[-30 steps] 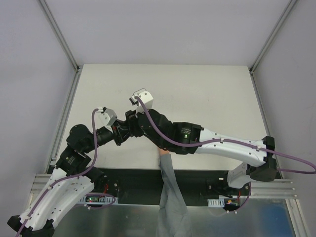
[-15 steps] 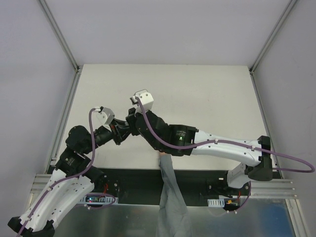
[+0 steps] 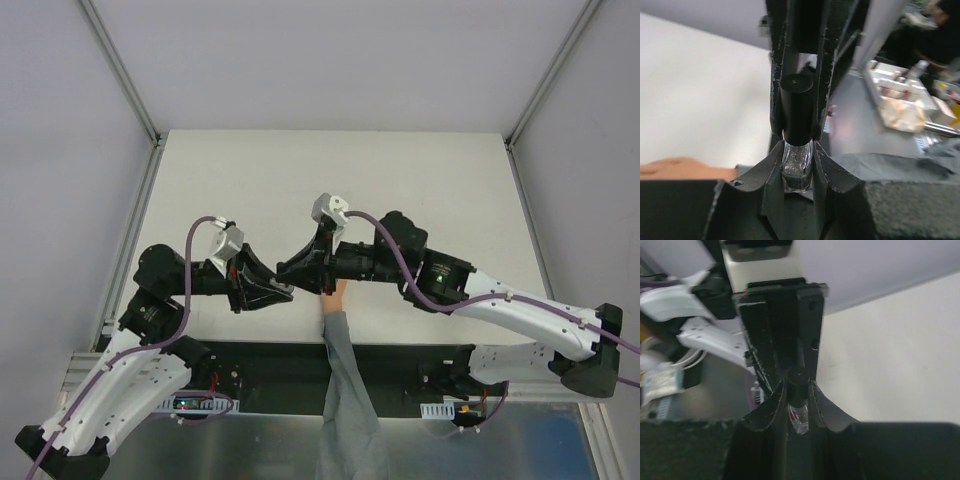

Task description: Paint the nails

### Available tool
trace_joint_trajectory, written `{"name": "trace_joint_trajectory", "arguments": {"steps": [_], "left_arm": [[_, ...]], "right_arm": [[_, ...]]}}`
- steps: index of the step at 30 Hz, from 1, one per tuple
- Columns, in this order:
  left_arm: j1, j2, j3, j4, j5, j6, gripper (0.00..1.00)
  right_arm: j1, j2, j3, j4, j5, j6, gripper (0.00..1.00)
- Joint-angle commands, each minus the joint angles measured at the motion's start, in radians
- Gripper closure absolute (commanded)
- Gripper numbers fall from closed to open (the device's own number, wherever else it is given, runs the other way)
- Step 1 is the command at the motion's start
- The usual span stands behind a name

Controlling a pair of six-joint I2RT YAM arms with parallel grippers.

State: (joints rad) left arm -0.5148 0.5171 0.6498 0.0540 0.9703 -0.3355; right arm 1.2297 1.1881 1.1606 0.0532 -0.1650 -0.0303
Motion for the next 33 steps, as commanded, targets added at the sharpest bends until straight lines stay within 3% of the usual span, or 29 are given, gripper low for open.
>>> {"name": "trace_joint_trajectory", "arguments": {"steps": [1,4,12,14,15,16,17,18,19,21,22,23,28,33], "left_arm": [[0.002,0.041,0.008,0.573,0.371,-0.371,1.0],[0.002,0.069,0.031,0.539,0.346,-0.366,1.0],[0.002,0.087,0.146,0.195,0.217,-0.07,1.0],[0.002,0.086,0.16,0.132,0.153,-0.004,1.0],[0.002,0.08,0.16,0.121,0.128,0.009,1.0],[0.002,0.074,0.157,0.107,0.089,0.033,1.0],[0.002,0.061,0.152,0.087,0.023,0.047,1.0],[0.002,0.057,0.148,0.064,-0.034,0.065,1.0],[0.002,0.051,0.143,0.046,-0.091,0.102,1.0],[0.002,0.028,0.122,0.009,-0.245,0.139,1.0],[0.002,0.017,0.11,0.007,-0.29,0.153,1.0],[0.002,0.002,0.099,0.007,-0.33,0.161,1.0],[0.002,-0.029,0.054,0.009,-0.474,0.181,1.0],[0.002,-0.046,0.036,0.009,-0.498,0.191,1.0]], "right_arm": [[-0.081,-0.027,-0.035,0.071,-0.643,0.021,1.0],[-0.127,-0.048,-0.061,0.138,-0.714,0.081,1.0],[-0.179,-0.058,-0.067,0.139,-0.69,0.095,1.0],[-0.182,-0.055,-0.047,0.1,-0.581,0.105,0.99],[-0.18,-0.039,-0.011,0.07,-0.524,0.115,0.83],[-0.179,-0.03,0.017,-0.009,-0.396,0.127,0.74],[-0.17,-0.021,0.033,-0.036,-0.365,0.138,0.69],[-0.158,-0.016,0.069,-0.105,-0.32,0.138,0.55],[-0.139,-0.018,0.082,-0.14,-0.131,0.136,0.48],[-0.07,-0.015,0.123,-0.2,0.031,0.144,0.38],[-0.047,-0.007,0.132,-0.219,0.226,0.162,0.34],[-0.008,-0.001,0.142,-0.219,0.29,0.174,0.31],[0.097,0.07,0.238,-0.234,0.675,0.231,0.27],[0.163,0.203,0.387,-0.282,0.855,0.175,0.3]]}}
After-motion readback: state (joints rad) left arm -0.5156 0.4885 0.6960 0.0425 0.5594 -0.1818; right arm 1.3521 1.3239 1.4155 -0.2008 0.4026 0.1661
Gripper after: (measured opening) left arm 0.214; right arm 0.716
